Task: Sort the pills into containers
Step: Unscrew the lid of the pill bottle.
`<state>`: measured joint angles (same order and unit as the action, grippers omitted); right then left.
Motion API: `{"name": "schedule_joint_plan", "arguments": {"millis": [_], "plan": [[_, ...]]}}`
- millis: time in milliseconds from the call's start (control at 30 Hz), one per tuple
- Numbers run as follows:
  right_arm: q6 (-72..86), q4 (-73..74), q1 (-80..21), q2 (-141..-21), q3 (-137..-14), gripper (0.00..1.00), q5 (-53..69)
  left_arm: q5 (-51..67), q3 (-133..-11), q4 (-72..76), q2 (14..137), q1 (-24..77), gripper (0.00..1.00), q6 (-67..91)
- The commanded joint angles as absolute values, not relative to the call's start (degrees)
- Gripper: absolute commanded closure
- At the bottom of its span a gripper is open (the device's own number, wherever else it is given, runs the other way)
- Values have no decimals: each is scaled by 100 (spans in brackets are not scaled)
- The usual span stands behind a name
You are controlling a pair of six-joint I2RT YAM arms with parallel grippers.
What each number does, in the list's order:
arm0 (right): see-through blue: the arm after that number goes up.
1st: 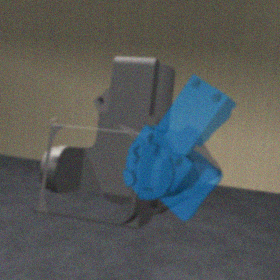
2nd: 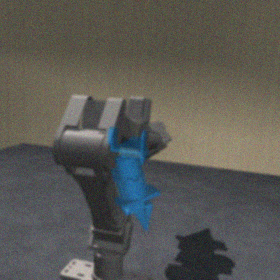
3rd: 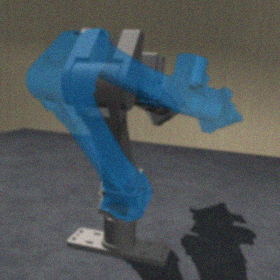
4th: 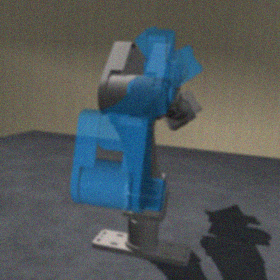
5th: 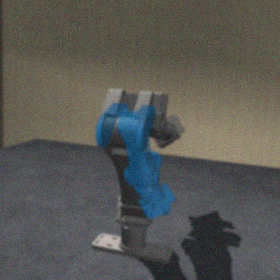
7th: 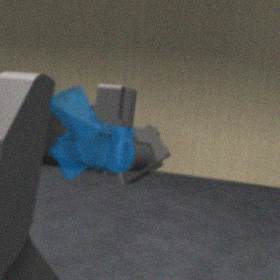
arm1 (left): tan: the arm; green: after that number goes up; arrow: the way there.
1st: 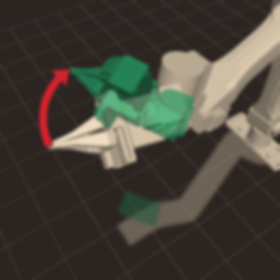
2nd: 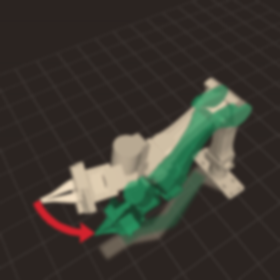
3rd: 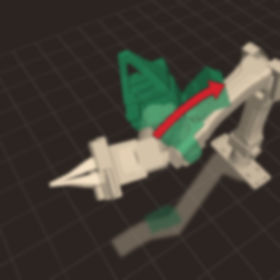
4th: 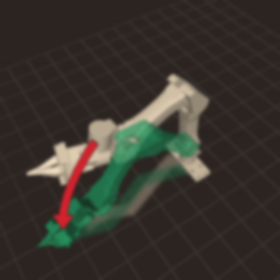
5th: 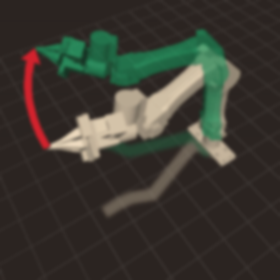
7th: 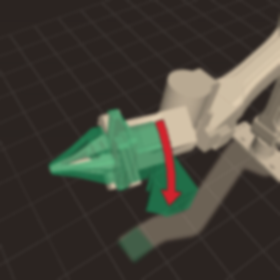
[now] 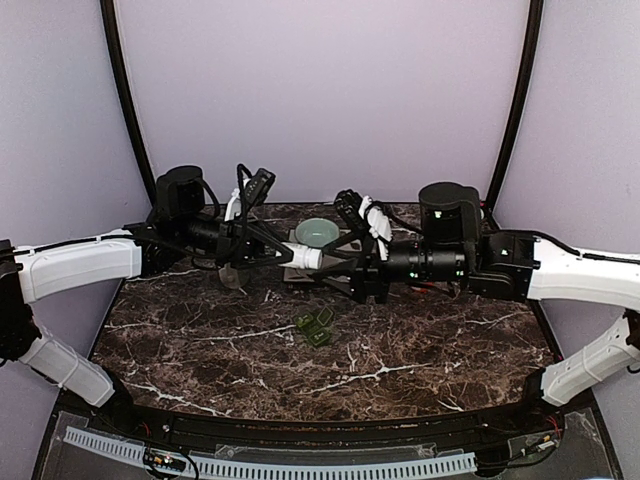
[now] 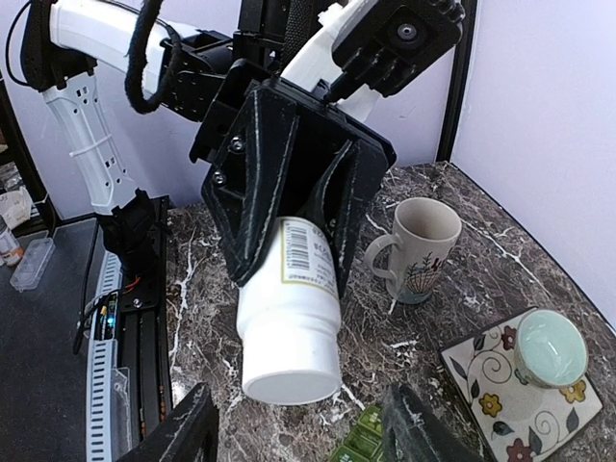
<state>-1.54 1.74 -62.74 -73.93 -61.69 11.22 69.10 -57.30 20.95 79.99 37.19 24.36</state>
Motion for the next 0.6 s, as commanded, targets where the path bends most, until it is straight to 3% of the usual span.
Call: {"name": "schedule_joint_plan", "arguments": {"millis": [0,267,400,467,500,567], "plan": [[129,0,-6310,-7104,-5934,42,1082,6738,-5901,2136,7847,3740,100,2219],[1958,-602,-6216,-6809,-5550,42,1220,6108,-5770,2198,7662,3730,100,1849],[3629,-890,-5790,-6811,-5484,48,1341,5964,-5701,2240,7592,3736,100,1691],[3629,-1325,-5491,-6834,-5281,48,1341,5926,-5670,2270,7570,3737,100,1639],[4777,-1547,-5359,-6861,-5191,49,1792,5914,-5657,2269,7564,3733,100,1610],[5558,-2006,-5165,-6957,-5059,50,2132,5892,-5643,2264,7546,3738,100,1560]]}}
